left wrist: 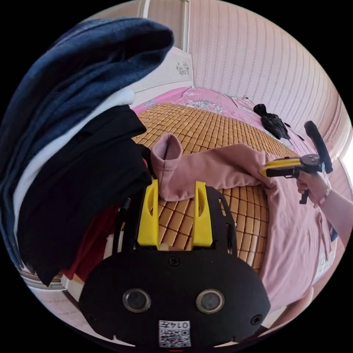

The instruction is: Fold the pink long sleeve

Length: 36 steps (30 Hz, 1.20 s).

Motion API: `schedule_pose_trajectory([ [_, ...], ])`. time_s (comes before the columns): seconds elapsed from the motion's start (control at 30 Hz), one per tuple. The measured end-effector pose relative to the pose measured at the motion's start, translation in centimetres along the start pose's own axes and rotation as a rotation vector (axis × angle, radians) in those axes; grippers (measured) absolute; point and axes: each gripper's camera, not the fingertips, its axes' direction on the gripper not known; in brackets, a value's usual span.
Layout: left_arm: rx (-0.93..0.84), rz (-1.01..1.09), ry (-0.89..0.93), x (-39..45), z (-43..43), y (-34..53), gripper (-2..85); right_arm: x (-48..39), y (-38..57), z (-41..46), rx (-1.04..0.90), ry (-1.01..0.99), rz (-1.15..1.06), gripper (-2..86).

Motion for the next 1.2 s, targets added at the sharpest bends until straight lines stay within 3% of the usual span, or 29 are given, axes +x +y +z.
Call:
schedule_pose_trajectory([
  [0.2, -0.097, -0.028, 0.021, -1.0, 3.4, -0.4, 3.1, 2.1, 0.6, 1.0, 0.016, -0.072, 0.045, 10.1],
  [0.37, 0.265, 0.154, 0.073, -0.7, -10.3, 5.4, 2.1, 3.4, 1.5, 0.0, 0.075, -0.088, 0.053, 9.6],
  [0.47, 0.365, 0.183, 0.019, -2.3, -16.0, 9.0, 2.3, 3.9, 2.1, 0.0, 0.056, -0.09, 0.055, 9.5],
  [0.63, 0.288, 0.156, -0.081, -5.0, -16.0, 11.4, 3.2, 4.1, 4.4, -0.5, 0.081, -0.148, 0.068, 9.5],
  [0.87, 0.236, 0.021, 0.089, -7.8, -15.2, 13.4, 3.6, 3.1, 8.5, -1.6, 0.061, -0.133, -0.027, 9.6],
  [0.97, 0.261, 0.01, 0.183, -6.3, -14.8, 14.1, 3.7, 2.0, 10.0, -2.3, 0.119, -0.356, -0.028, 10.9],
  [1.07, 0.272, -0.004, 0.166, -4.0, -14.0, 14.4, 3.7, 0.9, 11.5, -2.1, 0.229, -0.551, 0.026, 16.7],
  [1.2, 0.258, 0.082, 0.161, -2.1, -13.4, 14.9, 4.0, 0.6, 12.1, 1.3, 0.157, -0.785, 0.156, 18.0],
])
